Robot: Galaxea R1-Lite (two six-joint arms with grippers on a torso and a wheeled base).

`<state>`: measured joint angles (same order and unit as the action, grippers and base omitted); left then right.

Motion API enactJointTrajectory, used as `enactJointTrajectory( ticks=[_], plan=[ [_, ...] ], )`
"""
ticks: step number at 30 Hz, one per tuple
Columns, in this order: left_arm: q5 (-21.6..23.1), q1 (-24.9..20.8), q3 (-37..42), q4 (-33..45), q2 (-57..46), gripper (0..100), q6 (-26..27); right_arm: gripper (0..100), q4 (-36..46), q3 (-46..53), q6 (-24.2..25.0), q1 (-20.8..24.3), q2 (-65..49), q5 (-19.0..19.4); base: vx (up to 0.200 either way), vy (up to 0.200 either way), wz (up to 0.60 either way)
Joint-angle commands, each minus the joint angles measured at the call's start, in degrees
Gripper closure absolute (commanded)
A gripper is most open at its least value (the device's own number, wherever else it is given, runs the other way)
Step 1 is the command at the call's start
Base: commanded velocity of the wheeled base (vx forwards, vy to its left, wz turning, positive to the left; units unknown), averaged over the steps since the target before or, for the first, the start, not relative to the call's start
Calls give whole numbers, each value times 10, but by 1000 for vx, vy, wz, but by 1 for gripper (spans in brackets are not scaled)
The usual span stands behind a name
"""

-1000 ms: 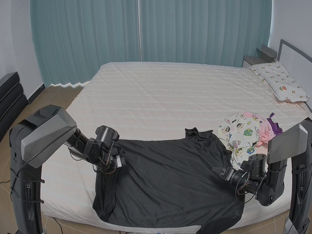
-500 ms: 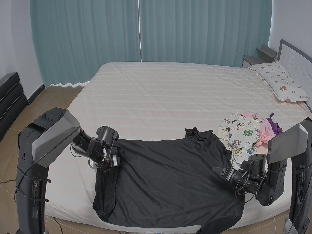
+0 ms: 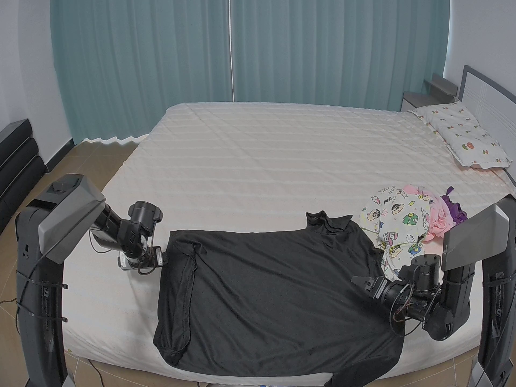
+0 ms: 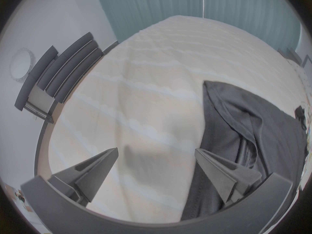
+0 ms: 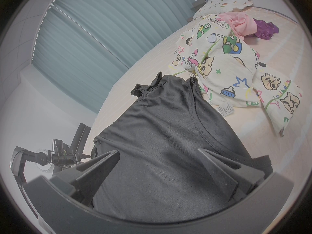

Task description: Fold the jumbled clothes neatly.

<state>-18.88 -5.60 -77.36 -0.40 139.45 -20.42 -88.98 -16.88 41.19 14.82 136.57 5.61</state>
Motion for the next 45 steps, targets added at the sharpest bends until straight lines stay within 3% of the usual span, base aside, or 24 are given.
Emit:
enactJointTrajectory(
  ticks=[1, 8, 11, 16, 22, 31, 45],
  plan=[
    [13, 15, 2, 1, -30, 0, -1, 0, -10, 0, 0, 0, -1, 0, 0, 0, 0],
    [37, -18, 5, 1, -37, 0, -11, 0, -10, 0, -1, 0, -1, 0, 0, 0, 0],
    [42, -57, 0, 1, -35, 0, -29, 0, -10, 0, -1, 0, 0, 0, 0, 0, 0],
    [35, -96, -22, -2, 10, 0, -25, 0, -10, -1, -1, 0, 0, 0, 0, 0, 0],
    [25, -110, -54, 1, 47, 0, -23, 0, -10, -1, 0, 0, 0, 0, 0, 0, 0],
    [10, -102, -82, 26, 62, 0, -23, 0, -10, -1, 0, 0, 0, 0, 0, 0, 0],
    [-9, -11, -78, 33, 42, 0, 19, 0, -10, -1, 0, 0, -1, 0, 0, 0, 0]
  ],
)
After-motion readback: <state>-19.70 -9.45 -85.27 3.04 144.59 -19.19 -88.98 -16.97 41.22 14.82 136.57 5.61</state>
